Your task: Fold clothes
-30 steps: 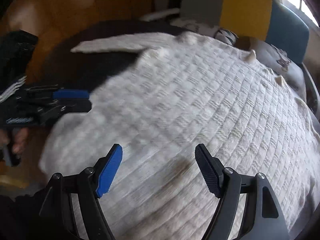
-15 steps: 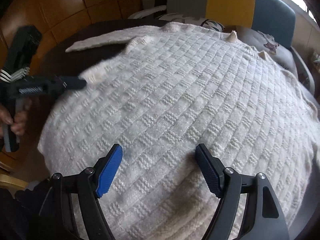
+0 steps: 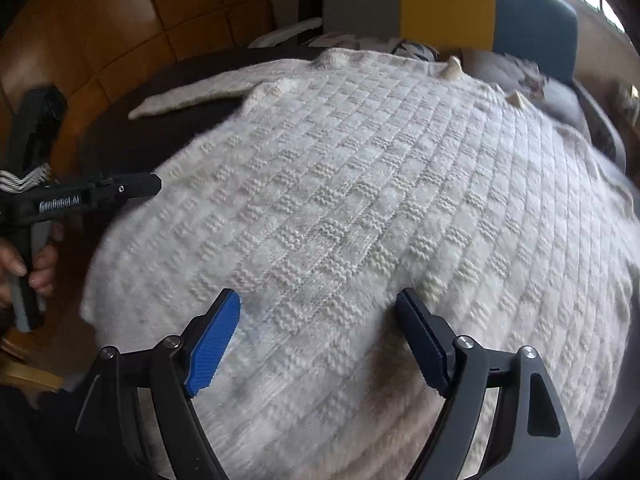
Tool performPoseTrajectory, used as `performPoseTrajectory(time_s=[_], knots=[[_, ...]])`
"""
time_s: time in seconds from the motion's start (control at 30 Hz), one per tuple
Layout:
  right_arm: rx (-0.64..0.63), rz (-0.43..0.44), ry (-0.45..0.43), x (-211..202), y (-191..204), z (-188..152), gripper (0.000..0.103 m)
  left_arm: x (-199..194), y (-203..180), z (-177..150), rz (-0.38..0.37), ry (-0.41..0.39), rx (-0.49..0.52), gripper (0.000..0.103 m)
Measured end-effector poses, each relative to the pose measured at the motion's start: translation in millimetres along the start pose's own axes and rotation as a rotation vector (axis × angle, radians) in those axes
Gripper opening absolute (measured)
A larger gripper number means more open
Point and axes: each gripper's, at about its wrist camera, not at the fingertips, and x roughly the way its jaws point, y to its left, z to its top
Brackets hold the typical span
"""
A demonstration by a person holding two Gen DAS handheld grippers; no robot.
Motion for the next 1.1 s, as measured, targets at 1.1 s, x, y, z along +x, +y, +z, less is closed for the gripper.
performPoseTrajectory(time_s=[1.1], knots=[[0.464, 0.088, -0.153, -140, -101, -122, 0.087, -15, -55, -31, -0.014, 0.017, 0.062, 0.025]])
